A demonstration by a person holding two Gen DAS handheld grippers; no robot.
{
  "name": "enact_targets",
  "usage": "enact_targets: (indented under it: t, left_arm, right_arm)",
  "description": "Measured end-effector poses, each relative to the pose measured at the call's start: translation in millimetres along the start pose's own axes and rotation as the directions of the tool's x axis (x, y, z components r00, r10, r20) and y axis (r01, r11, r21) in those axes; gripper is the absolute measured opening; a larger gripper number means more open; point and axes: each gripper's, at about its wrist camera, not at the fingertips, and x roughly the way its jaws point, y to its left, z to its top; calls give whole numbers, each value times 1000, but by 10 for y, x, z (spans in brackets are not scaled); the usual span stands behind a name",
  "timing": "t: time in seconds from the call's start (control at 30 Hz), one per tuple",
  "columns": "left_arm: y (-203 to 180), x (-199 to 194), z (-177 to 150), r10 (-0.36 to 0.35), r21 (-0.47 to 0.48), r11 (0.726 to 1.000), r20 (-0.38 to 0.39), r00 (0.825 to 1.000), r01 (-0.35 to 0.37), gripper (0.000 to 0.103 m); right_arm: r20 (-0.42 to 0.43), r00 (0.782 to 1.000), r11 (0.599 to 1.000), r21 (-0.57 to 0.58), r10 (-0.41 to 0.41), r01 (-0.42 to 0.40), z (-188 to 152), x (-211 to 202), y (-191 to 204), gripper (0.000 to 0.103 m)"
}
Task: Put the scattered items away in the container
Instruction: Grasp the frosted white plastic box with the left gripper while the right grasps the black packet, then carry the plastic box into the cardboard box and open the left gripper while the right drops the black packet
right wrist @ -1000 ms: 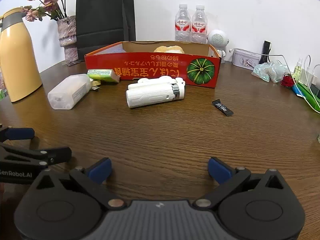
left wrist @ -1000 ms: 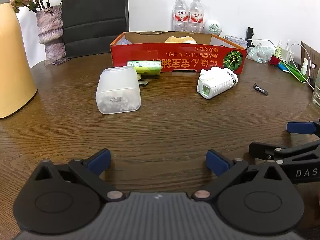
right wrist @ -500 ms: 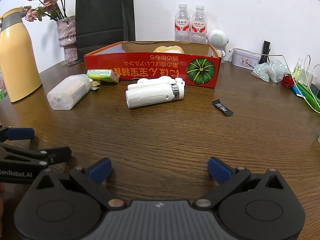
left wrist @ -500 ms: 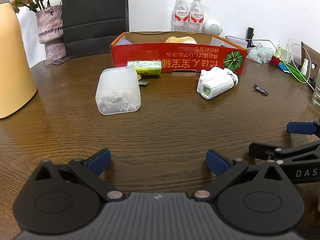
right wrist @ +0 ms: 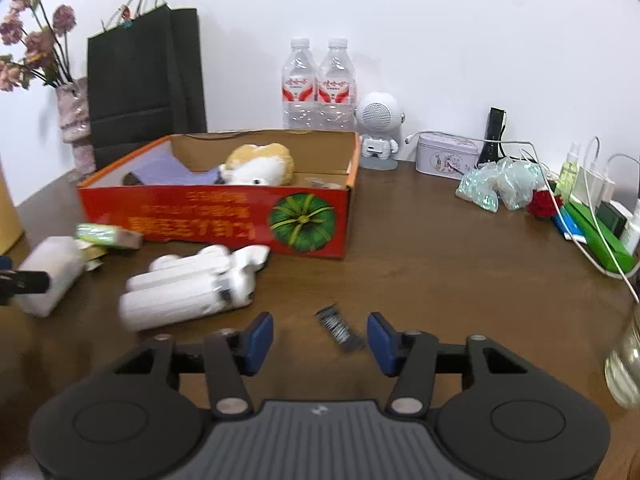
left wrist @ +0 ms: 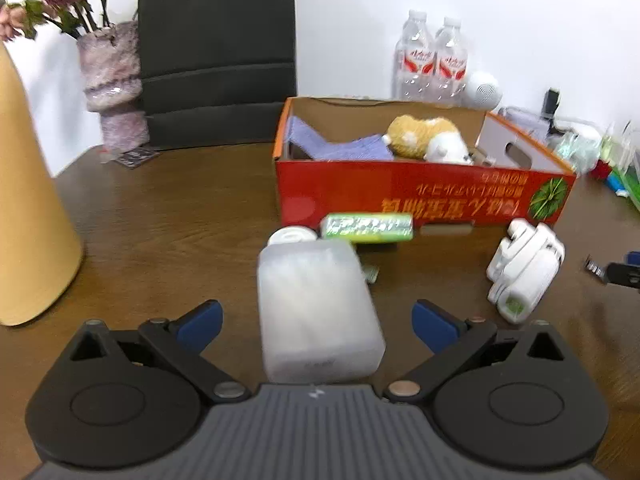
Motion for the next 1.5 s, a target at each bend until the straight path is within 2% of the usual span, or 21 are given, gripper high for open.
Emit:
enact_targets:
  t: [0.07, 0.13, 0.2, 0.23, 0.27, 0.3, 0.33, 0.5, 0.57, 0.6, 0.67, 0.7, 0.77, 0.83, 0.97, 1.07, 1.17, 1.27, 1.33, 1.4, 1.5]
  left_arm:
    - [30, 30, -11, -21, -8, 1000, 15, 1000, 21, 99]
    - [57, 67, -9, -18, -22, 1000, 2, 1000, 18, 86]
    - [91, 94, -15, 5, -36, 999, -27, 1000, -6, 84]
    - [107, 94, -14, 12, -42, 999, -36, 999, -13, 79]
    - [127, 89, -19, 5, -49, 999, -36, 999, -7, 77]
    - [143, 87, -23, -2, -52, 999, -42, 999, 0, 68]
    - [165, 82, -35, -9, -54, 999, -50, 999, 6, 66]
    - [132, 61, -70, 7, -46, 999, -45, 999, -9, 66]
    - [128, 131, -39, 3, -50, 999, -59, 998, -6, 76]
    - [132, 180, -27, 2, -58, 998, -72, 997, -6, 78]
    - [130, 267, -27, -1, -60, 998, -92, 996, -5, 68]
    - [114, 255, -37, 26, -52, 998, -78, 997, -30, 65]
    - [117, 208, -64, 19, -68, 997, -82, 996, -25, 65]
    - [134, 108, -116, -10, -111, 994, -74, 997, 1, 65]
    - [28, -303, -318, 2, -158, 987, -27, 1000, -6, 65]
    - [-180, -629, -496, -50, -164, 985, 7, 999, 50, 65]
    - [-346, -825, -530, -109, -140, 983, 48, 993, 115, 65]
    - [-396, -889, -404, -103, -126, 985, 84, 991, 114, 65]
    - [-356, -907, -209, -127, -117, 983, 119, 985, 141, 66]
    - [-282, -865, 97, -159, -108, 978, 154, 975, 177, 66]
    - [-202, -605, 670, -191, -72, 977, 130, 973, 202, 66]
  right_arm:
    - [-18, 1000, 1000, -15, -2, 2, 40, 133, -10, 45]
    - [-41, 999, 1000, -25, -5, 4, 66, 257, -9, 37]
    - [-50, 999, 1000, -15, -10, 9, 60, 318, -22, 34]
    - [-57, 998, 1000, -11, -7, 6, 55, 340, -28, 25]
    - [-71, 997, 1000, -8, -3, 3, 47, 360, -29, 21]
    - [-71, 997, 1000, -2, 6, -6, 31, 359, -35, 17]
    - [-72, 997, 1000, 6, 18, -18, 19, 349, -35, 12]
    - [-60, 998, 999, 16, 31, -30, -9, 316, -4, 10]
    - [-56, 998, 999, 31, 35, -34, -13, 307, -5, 9]
    - [-56, 998, 999, 37, 41, -39, -8, 302, -6, 8]
    - [-56, 997, 997, 48, 56, -53, -9, 279, 1, 7]
    - [-53, 997, 997, 49, 60, -58, -10, 258, 10, 7]
    - [-34, 998, 998, 32, 52, -51, -13, 152, 51, 7]
    - [-1, 999, 999, 20, 50, -50, -23, -17, 90, 7]
    - [57, 994, 995, 44, 88, -90, -132, -409, 180, 7]
    - [65, 987, 987, 45, 149, -152, -279, -654, 333, 7]
    - [68, 977, 979, 17, 200, -202, -358, -810, 505, 7]
    - [88, 970, 973, 7, 229, -230, -304, -892, 573, 7]
    - [117, 966, 973, -1, 229, -230, -184, -935, 551, 7]
    - [155, 963, 975, -29, 220, -218, 21, -946, 500, 7]
    - [209, 957, 979, -79, 200, -187, 506, -878, 355, 7]
